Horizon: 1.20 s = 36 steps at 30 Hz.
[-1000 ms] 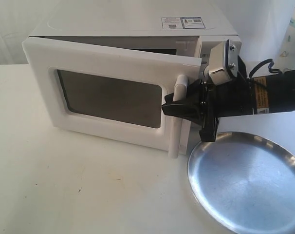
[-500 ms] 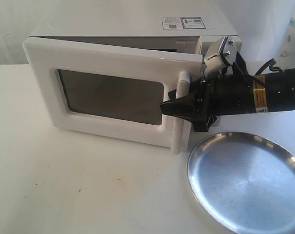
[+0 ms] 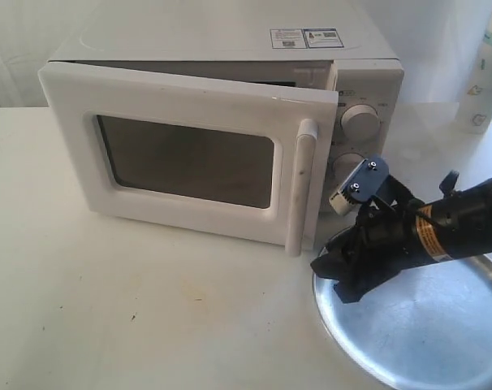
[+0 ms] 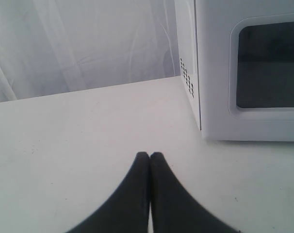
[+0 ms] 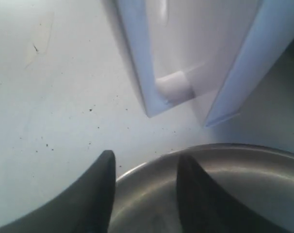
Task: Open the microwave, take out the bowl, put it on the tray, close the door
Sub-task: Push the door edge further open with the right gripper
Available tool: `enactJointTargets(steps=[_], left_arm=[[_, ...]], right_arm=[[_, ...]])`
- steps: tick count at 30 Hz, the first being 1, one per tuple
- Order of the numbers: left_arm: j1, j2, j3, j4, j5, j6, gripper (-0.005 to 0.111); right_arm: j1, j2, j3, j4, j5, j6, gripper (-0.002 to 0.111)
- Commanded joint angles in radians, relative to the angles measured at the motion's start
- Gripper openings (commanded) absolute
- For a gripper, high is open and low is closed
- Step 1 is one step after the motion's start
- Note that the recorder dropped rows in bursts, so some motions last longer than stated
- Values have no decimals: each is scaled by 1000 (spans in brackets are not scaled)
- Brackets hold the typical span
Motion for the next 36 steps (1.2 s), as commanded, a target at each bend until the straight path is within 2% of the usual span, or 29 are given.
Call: enactJointTargets(steps=[1, 2, 3, 8, 12, 17, 24, 29, 33, 36], left_arm=[[-6, -2, -3, -8, -4, 0, 0], [-6, -2, -3, -8, -4, 0, 0], [-6, -2, -3, -8, -4, 0, 0], [-6, -2, -3, -8, -4, 0, 0], [-6, -2, -3, -8, -4, 0, 0], [-6, -2, -3, -8, -4, 0, 0], [-6, -2, -3, -8, -4, 0, 0], [-6, -2, -3, -8, -4, 0, 0], [-6, -2, -3, -8, -4, 0, 0], [-6, -2, -3, -8, -4, 0, 0]], right_arm=[[0, -65, 30, 1, 87, 10, 16], [0, -88, 33, 1, 141, 28, 5], [0, -107, 35, 1, 189, 55, 0], [0, -241, 31, 4, 425, 133, 0], [2, -338, -11, 2, 457, 133, 0], [2, -359, -126, 9, 452, 109, 0], [2, -300, -236, 72, 260, 70, 0], [2, -239, -250, 69, 76, 55, 0], [2, -217, -250, 58, -116, 31, 0], [2, -219, -250, 37, -326, -39, 0]])
